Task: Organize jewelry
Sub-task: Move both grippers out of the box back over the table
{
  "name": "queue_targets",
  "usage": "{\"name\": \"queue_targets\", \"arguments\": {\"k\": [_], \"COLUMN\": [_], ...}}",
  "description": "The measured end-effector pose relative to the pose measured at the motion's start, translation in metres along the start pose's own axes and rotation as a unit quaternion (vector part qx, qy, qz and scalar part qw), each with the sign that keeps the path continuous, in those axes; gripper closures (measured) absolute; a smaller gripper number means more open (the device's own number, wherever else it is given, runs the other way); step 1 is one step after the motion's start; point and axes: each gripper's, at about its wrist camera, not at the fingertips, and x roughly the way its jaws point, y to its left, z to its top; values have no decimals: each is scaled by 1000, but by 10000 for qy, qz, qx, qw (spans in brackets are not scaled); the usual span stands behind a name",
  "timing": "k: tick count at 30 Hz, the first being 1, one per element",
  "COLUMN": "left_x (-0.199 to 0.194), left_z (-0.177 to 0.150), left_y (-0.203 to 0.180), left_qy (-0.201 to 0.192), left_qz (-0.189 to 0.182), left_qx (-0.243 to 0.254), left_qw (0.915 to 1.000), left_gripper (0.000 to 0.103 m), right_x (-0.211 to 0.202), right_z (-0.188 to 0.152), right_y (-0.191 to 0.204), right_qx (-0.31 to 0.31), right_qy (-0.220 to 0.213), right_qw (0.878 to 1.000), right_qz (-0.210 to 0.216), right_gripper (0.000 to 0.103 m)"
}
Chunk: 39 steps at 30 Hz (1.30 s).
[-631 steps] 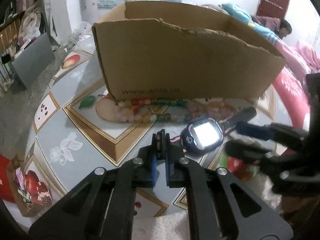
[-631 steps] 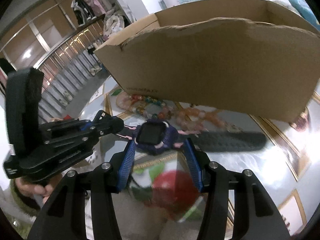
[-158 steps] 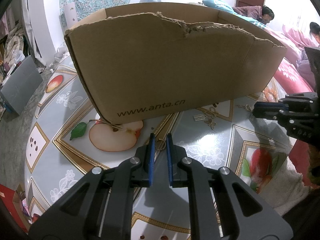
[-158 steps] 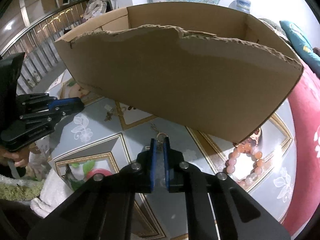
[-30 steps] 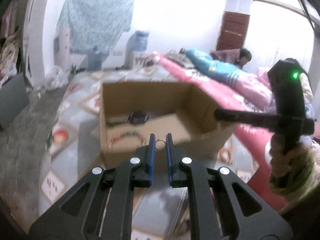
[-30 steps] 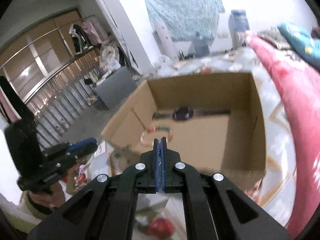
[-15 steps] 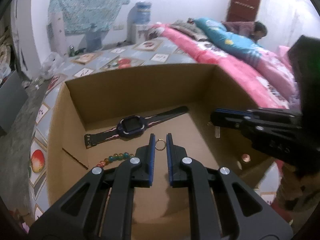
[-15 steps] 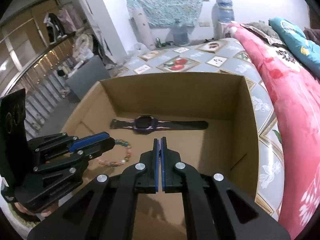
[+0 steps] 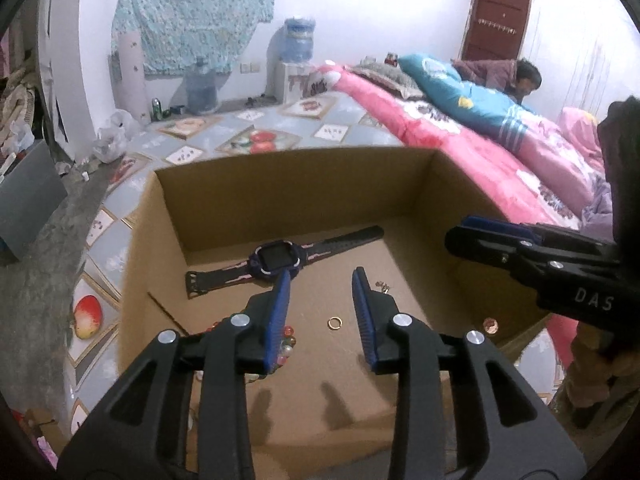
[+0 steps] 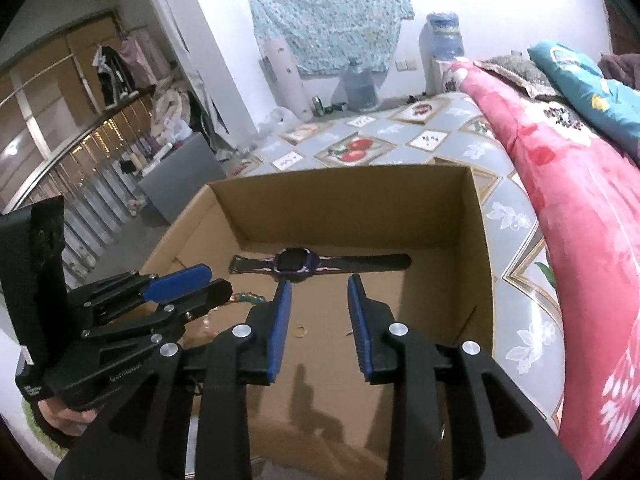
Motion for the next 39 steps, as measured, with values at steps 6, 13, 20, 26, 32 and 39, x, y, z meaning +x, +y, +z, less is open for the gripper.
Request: {"name": "queue_targets", "arguments": {"k": [6, 13, 20, 26, 32, 39], "left_x": [-41, -85, -97, -70, -42, -19], "left_z": [-14, -47, -90, -123, -133, -133], "left_y": [1, 10, 22, 23, 11, -17], "left_qy": [-407, -741, -492, 22, 237, 404], "left_qz": [-122, -329, -380, -180, -376, -448], "left_qx": [55, 87, -56, -207, -175, 412], "left_qw": [9991, 9967, 9981, 9996, 9989, 9973], "left_gripper": [65, 59, 55, 55, 59, 75], "right_x": [-29, -57, -69, -44, -23, -8], "right_z": [-7, -29, -72, -104, -118, -129], "right_y": [13, 25, 16, 6, 3, 1], "right_qx": [-203, -607, -636, -310, 33, 95], "right_qy": [-317, -486, -144, 505, 769, 955], "right_qw": [9989, 9938, 9922, 9935, 9912, 9896], "right_qz": [270, 790, 1062, 976, 1074, 1071], "right_gripper": [65, 62, 59, 59, 59, 59]}}
